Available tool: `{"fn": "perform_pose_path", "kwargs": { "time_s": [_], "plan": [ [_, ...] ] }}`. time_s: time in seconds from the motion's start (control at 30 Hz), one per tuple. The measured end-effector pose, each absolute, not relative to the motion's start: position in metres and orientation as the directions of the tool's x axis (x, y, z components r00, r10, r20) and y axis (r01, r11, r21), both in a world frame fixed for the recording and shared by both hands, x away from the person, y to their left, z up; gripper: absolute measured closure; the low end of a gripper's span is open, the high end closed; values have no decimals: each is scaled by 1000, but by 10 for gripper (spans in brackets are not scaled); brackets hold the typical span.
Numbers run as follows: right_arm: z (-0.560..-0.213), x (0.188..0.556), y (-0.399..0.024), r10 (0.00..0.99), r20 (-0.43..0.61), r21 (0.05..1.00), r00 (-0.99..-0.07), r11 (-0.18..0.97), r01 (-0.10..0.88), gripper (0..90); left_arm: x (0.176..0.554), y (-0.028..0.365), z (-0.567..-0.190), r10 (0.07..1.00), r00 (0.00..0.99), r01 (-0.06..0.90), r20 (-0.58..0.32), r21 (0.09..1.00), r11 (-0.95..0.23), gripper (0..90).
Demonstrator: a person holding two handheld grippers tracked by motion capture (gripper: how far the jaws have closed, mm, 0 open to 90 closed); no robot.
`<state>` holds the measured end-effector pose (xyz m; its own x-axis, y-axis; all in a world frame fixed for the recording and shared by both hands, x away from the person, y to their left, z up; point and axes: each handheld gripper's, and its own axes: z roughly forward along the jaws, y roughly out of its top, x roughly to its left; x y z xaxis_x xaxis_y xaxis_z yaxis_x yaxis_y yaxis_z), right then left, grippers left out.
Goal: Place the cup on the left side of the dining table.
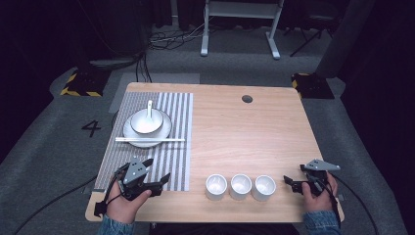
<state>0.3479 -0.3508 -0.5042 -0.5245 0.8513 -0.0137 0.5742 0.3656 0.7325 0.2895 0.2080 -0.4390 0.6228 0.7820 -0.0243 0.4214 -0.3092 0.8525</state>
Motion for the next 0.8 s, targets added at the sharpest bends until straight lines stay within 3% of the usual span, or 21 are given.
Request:
{"fn": "perform_pose_path", "kwargs": {
  "time_s": [0.8],
  "plan": [
    [-504, 347, -350, 843, -7, 731, -539, 372, 572, 120, 295, 152, -422, 694, 720, 367, -4, 851, -376, 216]
  ]
}}
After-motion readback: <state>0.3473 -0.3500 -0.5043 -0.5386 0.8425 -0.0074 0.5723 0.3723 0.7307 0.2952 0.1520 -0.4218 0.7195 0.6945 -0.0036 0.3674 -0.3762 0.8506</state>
